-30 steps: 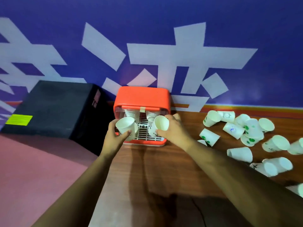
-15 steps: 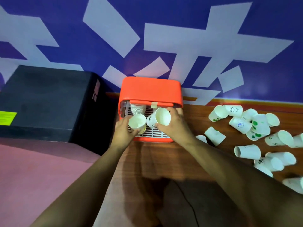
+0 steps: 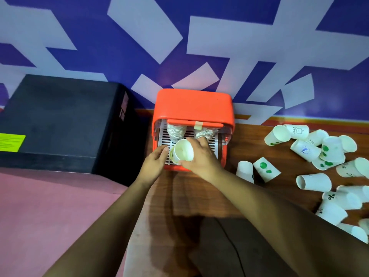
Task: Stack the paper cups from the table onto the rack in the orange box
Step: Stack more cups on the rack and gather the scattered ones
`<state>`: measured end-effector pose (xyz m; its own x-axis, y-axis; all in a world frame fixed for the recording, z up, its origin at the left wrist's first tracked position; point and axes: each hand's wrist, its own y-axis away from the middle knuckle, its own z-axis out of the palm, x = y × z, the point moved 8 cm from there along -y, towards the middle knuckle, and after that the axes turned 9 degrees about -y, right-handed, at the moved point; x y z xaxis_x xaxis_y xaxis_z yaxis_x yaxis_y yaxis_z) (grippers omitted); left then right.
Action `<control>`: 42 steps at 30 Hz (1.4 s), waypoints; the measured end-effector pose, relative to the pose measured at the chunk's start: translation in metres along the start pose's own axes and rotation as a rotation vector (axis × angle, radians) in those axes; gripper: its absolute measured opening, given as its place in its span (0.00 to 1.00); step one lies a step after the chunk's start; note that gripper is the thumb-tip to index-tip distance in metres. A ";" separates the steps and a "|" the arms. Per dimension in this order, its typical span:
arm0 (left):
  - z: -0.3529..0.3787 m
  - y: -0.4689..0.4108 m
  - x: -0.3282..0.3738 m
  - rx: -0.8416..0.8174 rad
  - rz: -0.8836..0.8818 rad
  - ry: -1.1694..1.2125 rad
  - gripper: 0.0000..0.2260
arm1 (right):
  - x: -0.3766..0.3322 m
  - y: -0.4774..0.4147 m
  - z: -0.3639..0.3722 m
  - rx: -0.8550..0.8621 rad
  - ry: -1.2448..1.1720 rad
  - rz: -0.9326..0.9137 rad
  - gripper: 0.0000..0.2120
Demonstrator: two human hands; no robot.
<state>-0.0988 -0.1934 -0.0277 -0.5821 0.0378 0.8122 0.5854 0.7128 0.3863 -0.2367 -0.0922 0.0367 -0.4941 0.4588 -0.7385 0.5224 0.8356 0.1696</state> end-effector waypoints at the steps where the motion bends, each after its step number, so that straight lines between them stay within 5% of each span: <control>1: 0.002 -0.002 -0.003 -0.017 0.000 0.008 0.15 | 0.001 -0.003 0.007 -0.031 0.015 0.006 0.38; 19: -0.004 -0.013 -0.004 0.067 0.026 -0.230 0.16 | 0.032 -0.024 0.050 -0.097 -0.138 0.140 0.36; 25: -0.020 0.035 0.004 0.315 0.014 -0.126 0.05 | 0.053 0.014 -0.006 -0.063 -0.103 0.127 0.24; 29: 0.050 0.064 -0.002 -0.061 0.086 -0.245 0.05 | 0.100 0.050 -0.071 0.138 0.021 0.146 0.12; 32: 0.109 0.066 0.013 -0.278 0.127 -0.303 0.04 | 0.143 0.068 -0.109 0.230 0.129 0.321 0.18; 37: 0.182 0.048 0.065 -0.297 0.134 -0.365 0.19 | 0.204 0.083 -0.125 0.177 0.163 0.545 0.31; 42: 0.217 0.041 0.082 -0.186 0.048 -0.495 0.25 | 0.226 0.084 -0.110 0.111 0.089 0.583 0.29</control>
<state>-0.2447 -0.0089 -0.0400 -0.7225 0.4254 0.5450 0.6821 0.5673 0.4614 -0.3809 0.1146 -0.0444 -0.1581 0.8595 -0.4861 0.7920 0.4043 0.4575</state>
